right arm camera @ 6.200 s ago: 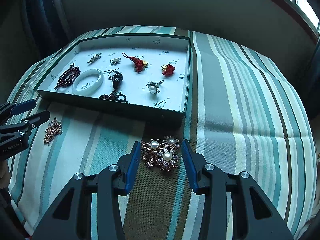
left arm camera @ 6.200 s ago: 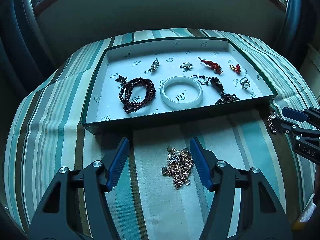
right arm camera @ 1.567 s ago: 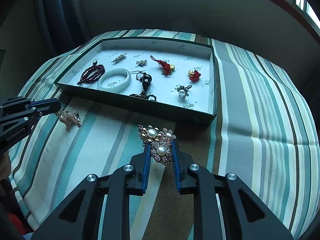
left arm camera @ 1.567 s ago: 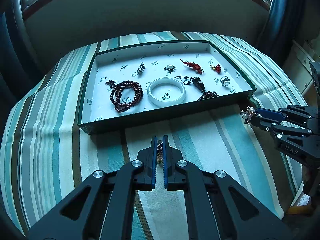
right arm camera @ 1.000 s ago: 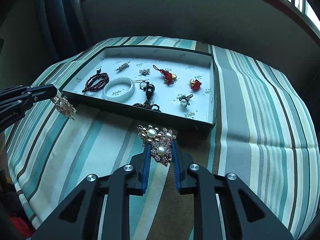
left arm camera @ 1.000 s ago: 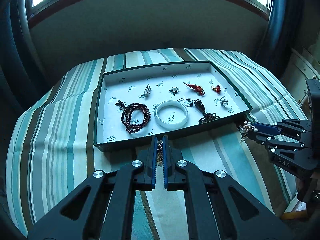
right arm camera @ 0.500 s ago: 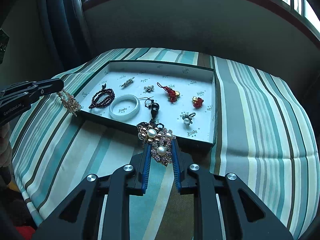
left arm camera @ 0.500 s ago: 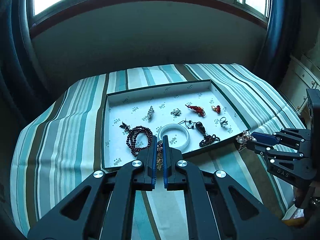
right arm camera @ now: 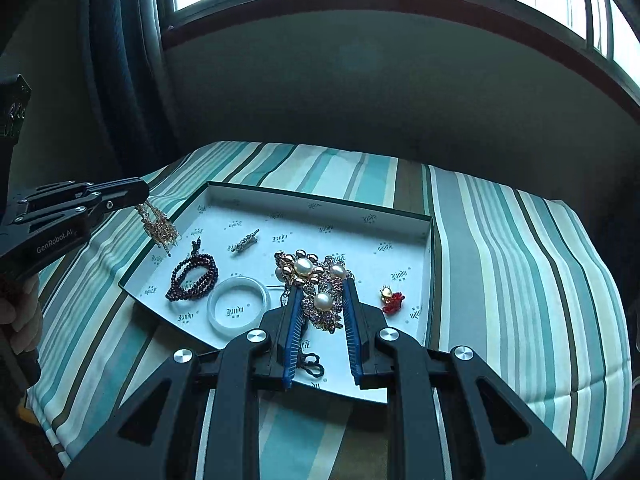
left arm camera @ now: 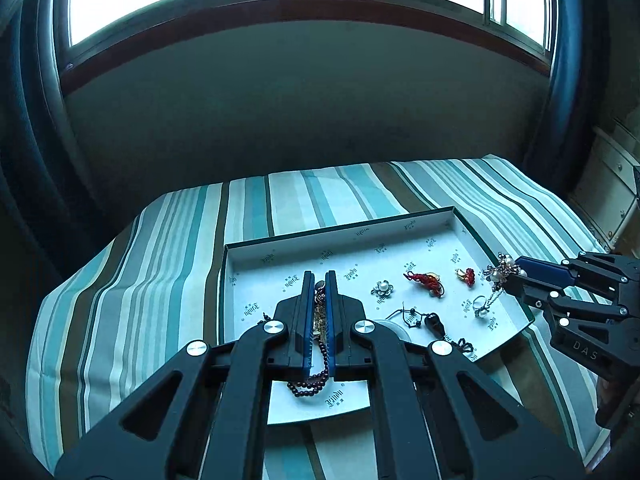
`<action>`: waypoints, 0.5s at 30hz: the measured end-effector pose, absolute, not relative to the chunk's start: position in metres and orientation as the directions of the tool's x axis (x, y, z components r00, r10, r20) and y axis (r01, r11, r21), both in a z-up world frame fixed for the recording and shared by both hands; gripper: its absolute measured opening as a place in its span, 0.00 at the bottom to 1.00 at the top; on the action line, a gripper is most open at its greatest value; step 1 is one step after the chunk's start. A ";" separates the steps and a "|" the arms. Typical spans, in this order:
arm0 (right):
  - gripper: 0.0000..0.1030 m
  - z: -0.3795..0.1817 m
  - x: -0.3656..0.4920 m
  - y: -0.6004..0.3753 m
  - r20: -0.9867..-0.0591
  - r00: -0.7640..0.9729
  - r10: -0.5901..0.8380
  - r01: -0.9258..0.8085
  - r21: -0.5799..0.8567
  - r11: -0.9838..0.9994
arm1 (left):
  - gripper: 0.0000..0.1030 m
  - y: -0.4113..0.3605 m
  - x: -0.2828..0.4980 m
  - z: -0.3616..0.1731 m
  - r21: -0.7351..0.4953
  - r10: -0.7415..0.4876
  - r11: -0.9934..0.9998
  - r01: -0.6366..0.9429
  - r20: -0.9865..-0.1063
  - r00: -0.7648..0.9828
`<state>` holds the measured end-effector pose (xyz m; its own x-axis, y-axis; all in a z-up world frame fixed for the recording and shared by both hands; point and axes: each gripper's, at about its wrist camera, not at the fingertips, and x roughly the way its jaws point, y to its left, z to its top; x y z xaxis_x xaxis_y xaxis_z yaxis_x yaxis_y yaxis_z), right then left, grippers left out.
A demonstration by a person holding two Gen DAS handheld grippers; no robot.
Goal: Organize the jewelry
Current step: 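Carry the necklace with the left tool while the right tool carries the cluster brooch into the tray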
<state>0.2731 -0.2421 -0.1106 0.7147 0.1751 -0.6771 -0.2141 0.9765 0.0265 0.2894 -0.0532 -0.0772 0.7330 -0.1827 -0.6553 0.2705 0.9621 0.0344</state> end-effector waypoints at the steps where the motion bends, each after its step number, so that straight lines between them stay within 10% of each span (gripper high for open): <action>1: 0.20 -0.110 0.280 -0.243 -0.675 0.718 0.171 -0.210 0.024 0.977 | 0.05 -0.052 0.296 -0.078 0.037 -0.179 0.963 0.267 -0.654 0.735; 15: 0.20 -0.147 0.372 -0.253 -0.720 0.686 0.109 -0.135 0.021 0.991 | 0.05 -0.049 0.379 -0.120 0.033 -0.142 0.974 0.226 -0.686 0.713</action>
